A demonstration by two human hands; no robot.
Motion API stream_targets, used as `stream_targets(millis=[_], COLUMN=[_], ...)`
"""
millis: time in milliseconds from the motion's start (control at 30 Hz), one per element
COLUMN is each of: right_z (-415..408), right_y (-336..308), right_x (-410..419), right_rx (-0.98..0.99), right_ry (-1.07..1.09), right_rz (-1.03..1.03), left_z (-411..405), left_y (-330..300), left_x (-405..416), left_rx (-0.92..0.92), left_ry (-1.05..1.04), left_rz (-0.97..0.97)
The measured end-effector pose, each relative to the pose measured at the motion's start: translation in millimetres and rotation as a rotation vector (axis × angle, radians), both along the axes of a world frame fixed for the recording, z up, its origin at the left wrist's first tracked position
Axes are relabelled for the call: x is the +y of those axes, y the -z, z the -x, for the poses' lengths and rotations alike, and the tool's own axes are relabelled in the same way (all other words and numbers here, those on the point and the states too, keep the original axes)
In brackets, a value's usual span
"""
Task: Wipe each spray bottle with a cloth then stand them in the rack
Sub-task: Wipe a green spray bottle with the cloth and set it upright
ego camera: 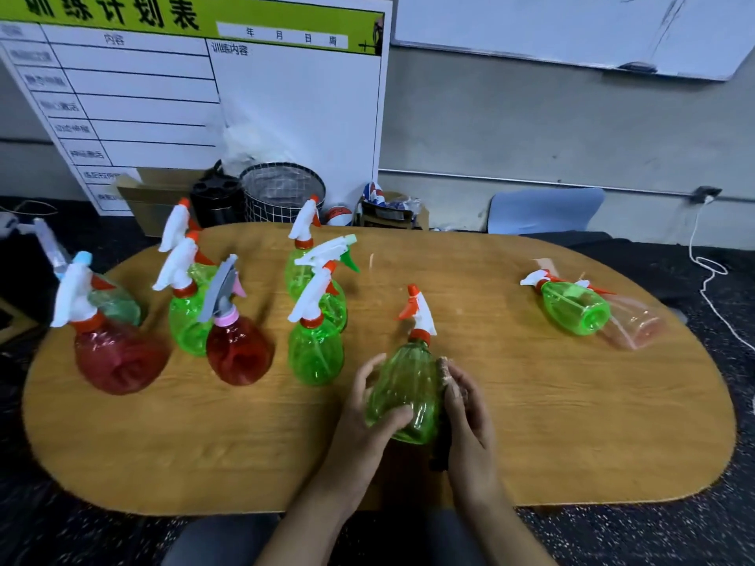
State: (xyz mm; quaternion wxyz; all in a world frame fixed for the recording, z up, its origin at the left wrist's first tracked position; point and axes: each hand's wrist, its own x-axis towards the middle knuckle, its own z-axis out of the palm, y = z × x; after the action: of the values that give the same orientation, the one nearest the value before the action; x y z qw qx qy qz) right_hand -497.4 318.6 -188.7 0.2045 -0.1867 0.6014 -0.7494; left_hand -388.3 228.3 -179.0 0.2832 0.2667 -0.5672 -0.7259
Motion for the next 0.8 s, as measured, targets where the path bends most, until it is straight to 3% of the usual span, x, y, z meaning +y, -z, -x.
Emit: stream_targets(millis=[167, 433, 667, 800], right_z=[4.6, 28.6, 67.8, 68.5], right_y=[-2.2, -2.8, -31.9, -43.0], right_x=[1.9, 11.6, 0.4, -19.8], right_rx=[-0.027, 0.180, 0.706, 1.023], right_ry=[0.030, -0.094, -0.206, -0.216], right_rz=[0.020, -0.081, -0.237, -0.501], left_z=[-2.0, 21.7, 28.0, 28.2], left_y=[5.2, 21.5, 27.7, 26.1], left_x=[12.5, 18.4, 14.4, 21.4], left_rx=[0.064, 0.009, 0.049, 0.031], left_ry=[0.027, -0.078, -0.208, -0.212], left_rz=[-0.173, -0.018, 0.108, 0.218])
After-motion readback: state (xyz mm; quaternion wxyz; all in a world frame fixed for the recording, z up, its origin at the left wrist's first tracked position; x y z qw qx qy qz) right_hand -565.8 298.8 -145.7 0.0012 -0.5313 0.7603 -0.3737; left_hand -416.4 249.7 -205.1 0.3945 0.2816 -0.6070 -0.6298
